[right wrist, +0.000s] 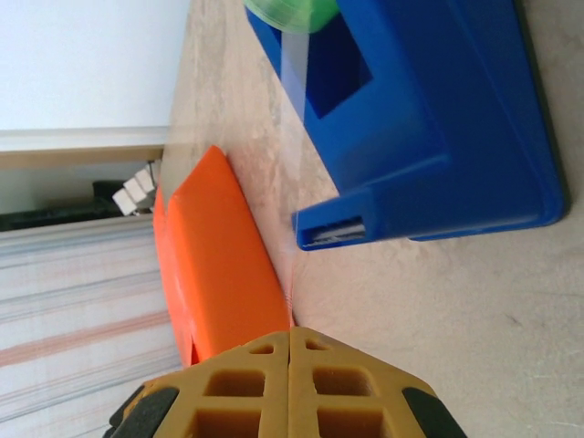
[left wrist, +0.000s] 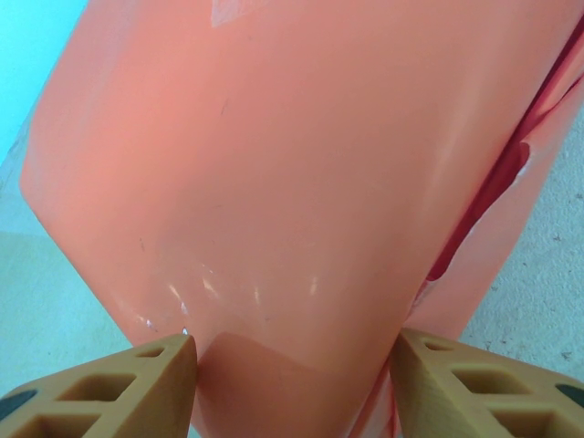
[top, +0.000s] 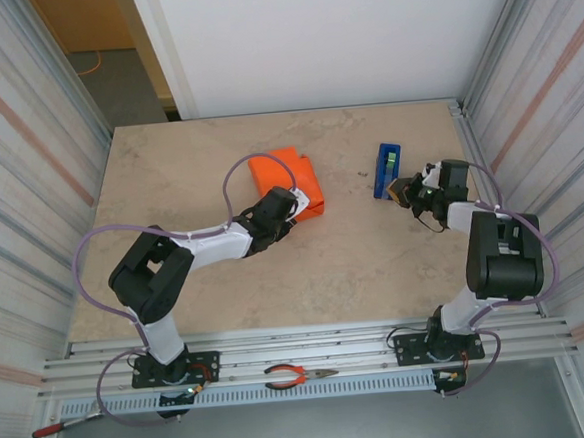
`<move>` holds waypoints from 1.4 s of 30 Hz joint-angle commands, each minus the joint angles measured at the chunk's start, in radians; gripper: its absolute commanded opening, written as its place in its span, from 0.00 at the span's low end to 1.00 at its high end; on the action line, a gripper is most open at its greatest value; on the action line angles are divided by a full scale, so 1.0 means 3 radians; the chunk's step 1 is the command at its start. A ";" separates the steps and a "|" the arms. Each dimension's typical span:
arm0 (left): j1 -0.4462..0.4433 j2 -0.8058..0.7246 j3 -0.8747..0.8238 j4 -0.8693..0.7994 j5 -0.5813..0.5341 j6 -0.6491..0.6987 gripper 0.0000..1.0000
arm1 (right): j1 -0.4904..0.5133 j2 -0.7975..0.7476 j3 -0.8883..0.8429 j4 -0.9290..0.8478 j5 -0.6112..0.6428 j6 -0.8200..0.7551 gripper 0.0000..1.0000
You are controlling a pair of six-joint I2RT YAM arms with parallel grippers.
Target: Wrap the gift box in paper
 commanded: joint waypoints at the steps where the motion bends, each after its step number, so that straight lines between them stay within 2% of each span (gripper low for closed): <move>1: -0.0024 0.0068 0.0006 -0.0097 0.0048 -0.0018 0.57 | 0.0029 -0.0126 -0.0082 0.0003 -0.0070 0.0057 0.00; 24: -0.0045 0.0079 0.0005 -0.0077 0.0035 0.0005 0.57 | -0.0030 0.0138 -0.0325 0.0237 0.0011 0.0067 0.00; 42: -0.0061 0.0085 -0.0008 -0.0063 0.0022 0.0025 0.57 | -0.0020 0.0746 -0.0383 0.0971 -0.0099 0.0452 0.00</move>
